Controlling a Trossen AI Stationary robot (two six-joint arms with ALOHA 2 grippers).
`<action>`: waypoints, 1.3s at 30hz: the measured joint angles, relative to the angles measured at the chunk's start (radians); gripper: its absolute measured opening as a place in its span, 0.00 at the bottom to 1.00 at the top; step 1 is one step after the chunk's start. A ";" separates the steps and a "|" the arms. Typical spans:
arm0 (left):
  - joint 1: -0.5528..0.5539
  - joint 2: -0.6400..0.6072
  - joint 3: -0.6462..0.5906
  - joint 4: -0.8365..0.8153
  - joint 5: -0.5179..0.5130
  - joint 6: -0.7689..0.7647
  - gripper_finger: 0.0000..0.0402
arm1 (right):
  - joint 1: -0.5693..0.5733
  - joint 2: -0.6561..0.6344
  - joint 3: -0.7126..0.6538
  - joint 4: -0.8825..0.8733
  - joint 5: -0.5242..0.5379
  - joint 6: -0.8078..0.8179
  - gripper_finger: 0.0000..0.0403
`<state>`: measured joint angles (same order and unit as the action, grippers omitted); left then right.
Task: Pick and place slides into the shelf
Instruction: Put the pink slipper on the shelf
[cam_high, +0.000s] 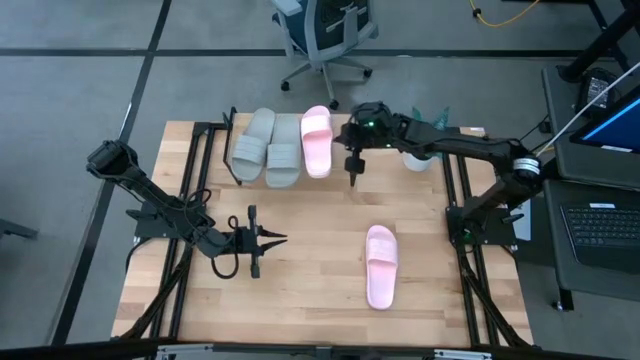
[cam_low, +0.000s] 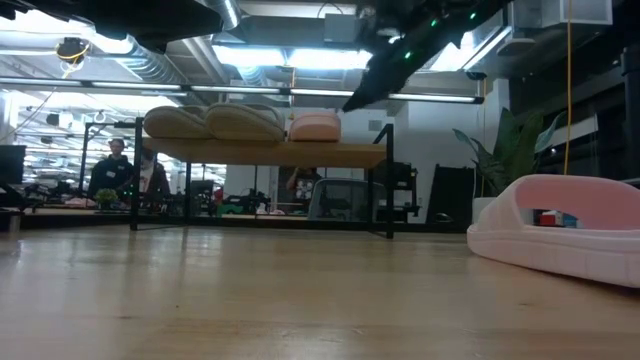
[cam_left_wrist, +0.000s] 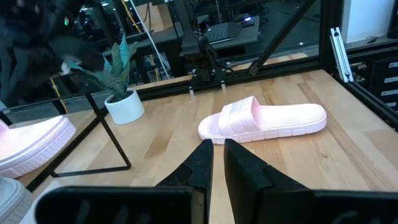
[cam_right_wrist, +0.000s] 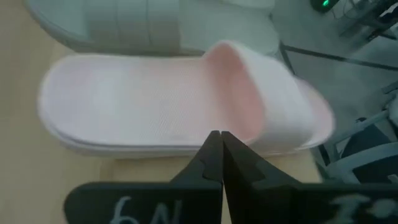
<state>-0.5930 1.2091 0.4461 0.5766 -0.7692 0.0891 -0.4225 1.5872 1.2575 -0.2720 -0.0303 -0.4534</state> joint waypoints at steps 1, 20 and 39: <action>0.000 0.000 0.000 0.000 0.000 0.000 0.08 | 0.000 -0.019 0.000 -0.010 0.000 0.000 0.00; -0.001 0.000 0.000 0.000 0.000 -0.006 0.08 | 0.409 -0.312 0.000 -0.578 0.198 0.297 0.00; -0.004 0.000 0.000 0.000 0.000 -0.035 0.08 | 0.878 -0.311 -0.185 -0.611 0.352 0.884 0.00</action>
<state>-0.5968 1.2091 0.4461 0.5770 -0.7689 0.0544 0.4550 1.2758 1.0722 -0.8826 0.3215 0.4305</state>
